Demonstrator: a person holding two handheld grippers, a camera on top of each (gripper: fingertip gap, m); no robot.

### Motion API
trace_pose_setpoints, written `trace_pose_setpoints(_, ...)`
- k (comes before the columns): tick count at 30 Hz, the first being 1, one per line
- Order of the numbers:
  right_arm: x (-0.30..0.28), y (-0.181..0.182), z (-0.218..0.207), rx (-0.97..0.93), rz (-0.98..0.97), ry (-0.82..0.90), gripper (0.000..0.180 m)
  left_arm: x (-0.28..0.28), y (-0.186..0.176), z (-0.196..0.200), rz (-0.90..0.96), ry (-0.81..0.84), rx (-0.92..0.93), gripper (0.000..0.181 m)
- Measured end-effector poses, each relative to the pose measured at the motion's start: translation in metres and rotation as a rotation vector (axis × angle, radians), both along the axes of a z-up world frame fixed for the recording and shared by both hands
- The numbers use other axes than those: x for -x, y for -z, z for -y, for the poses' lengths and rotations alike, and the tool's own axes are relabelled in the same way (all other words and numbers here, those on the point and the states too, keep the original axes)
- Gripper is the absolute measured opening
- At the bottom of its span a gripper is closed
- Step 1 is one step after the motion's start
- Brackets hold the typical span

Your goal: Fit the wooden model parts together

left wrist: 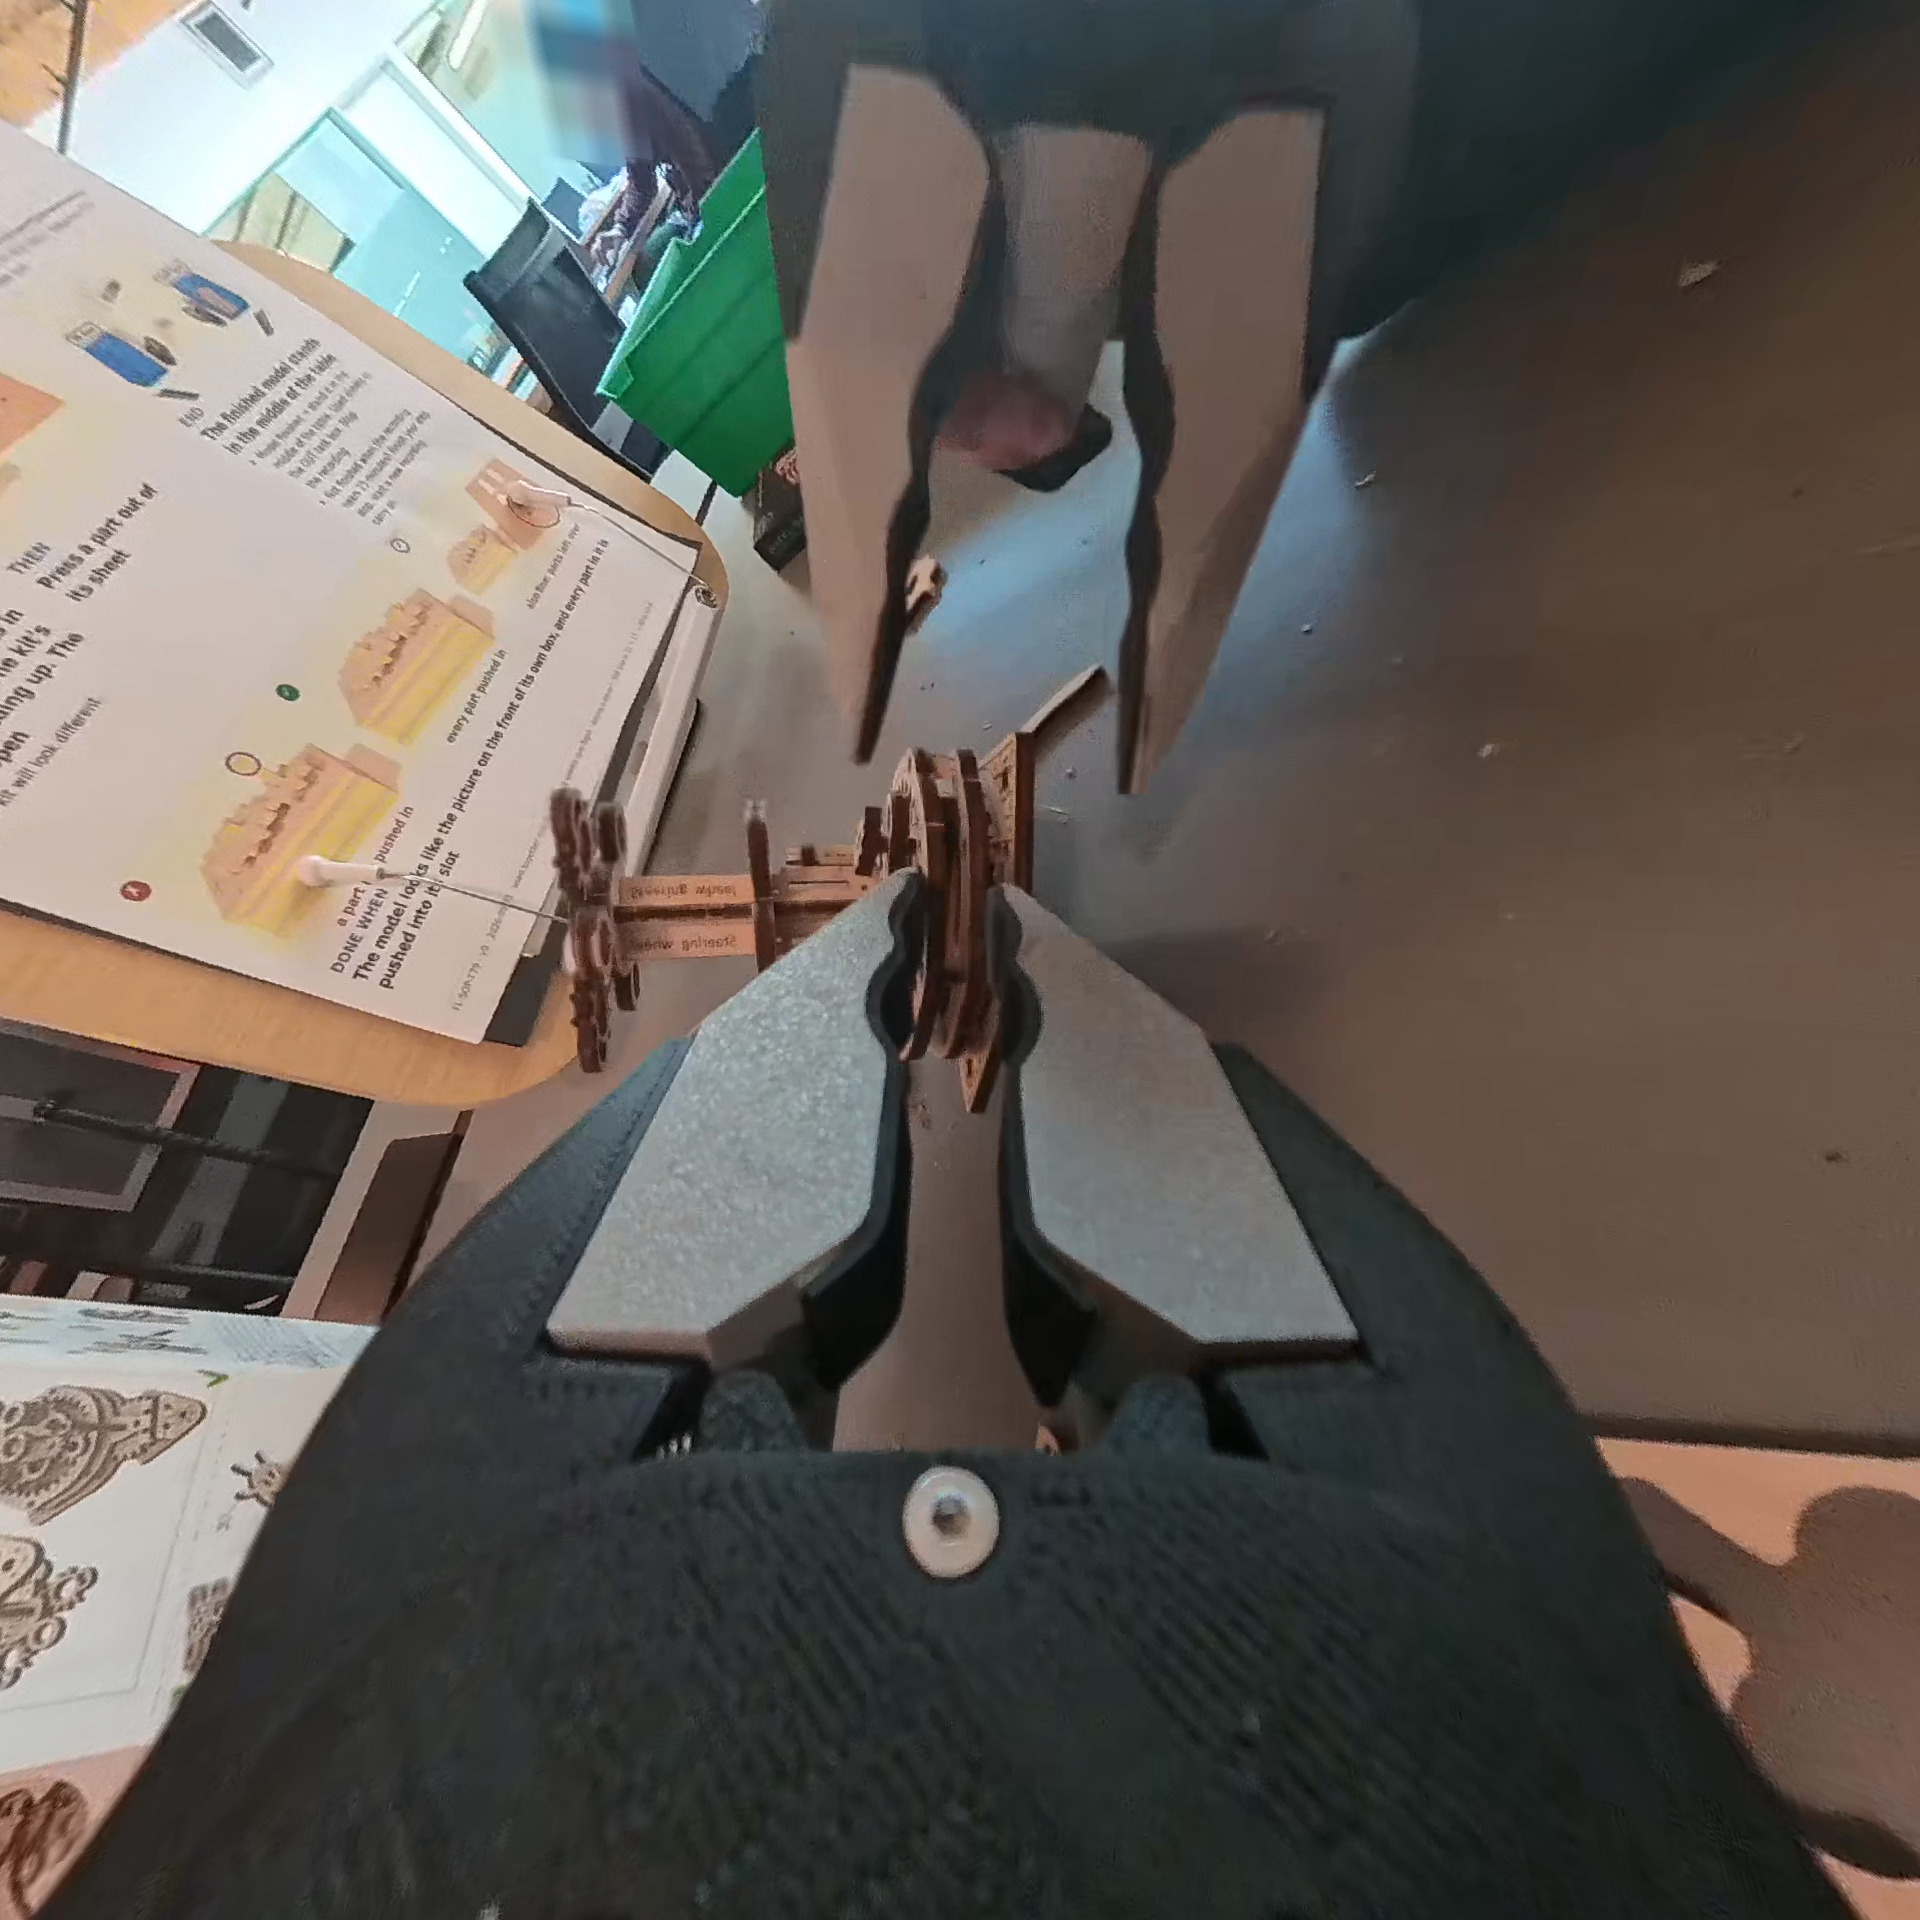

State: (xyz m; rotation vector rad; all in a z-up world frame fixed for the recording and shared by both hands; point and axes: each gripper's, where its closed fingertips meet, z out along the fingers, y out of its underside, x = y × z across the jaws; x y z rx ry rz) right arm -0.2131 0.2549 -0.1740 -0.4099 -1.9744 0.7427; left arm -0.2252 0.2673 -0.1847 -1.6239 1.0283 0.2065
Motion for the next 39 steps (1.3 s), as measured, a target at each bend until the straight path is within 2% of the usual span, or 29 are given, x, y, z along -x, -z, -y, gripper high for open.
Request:
trace_pose_setpoints(3,0.003,0.016,-0.003,-0.130,0.018,0.020,0.040,0.000,-0.001,0.002,-0.009,0.010,0.001,0.008)
trace_pose_setpoints(6,0.008,0.013,-0.008,-0.233,-0.058,0.057,0.018,-0.001,0.001,0.004,-0.004,0.036,0.007,0.008)
trace_pose_setpoints(14,0.011,0.009,-0.019,-0.217,-0.076,0.098,0.025,0.004,-0.007,0.006,0.125,0.049,0.064,0.008)
trace_pose_setpoints(19,0.014,0.006,-0.021,-0.228,-0.107,0.114,0.021,-0.001,-0.014,0.008,0.157,0.061,0.075,0.008)
trace_pose_setpoints(24,0.017,-0.002,-0.021,-0.051,-0.075,0.126,0.021,0.006,-0.024,0.006,0.180,0.019,0.053,0.009)
trace_pose_setpoints(26,0.016,-0.004,-0.024,0.012,-0.062,0.131,0.021,0.013,-0.025,0.008,0.158,0.008,0.055,0.016)
trace_pose_setpoints(30,0.014,-0.005,-0.030,0.095,-0.055,0.117,0.020,0.026,-0.015,0.011,0.187,-0.006,0.161,0.031)
trace_pose_setpoints(36,0.013,0.001,-0.026,0.166,-0.031,0.057,0.020,0.026,0.009,0.000,0.244,-0.022,0.223,0.041)
trace_pose_setpoints(39,0.013,0.000,-0.022,0.171,-0.041,0.034,0.021,0.019,0.019,-0.003,0.220,-0.011,0.244,0.039)
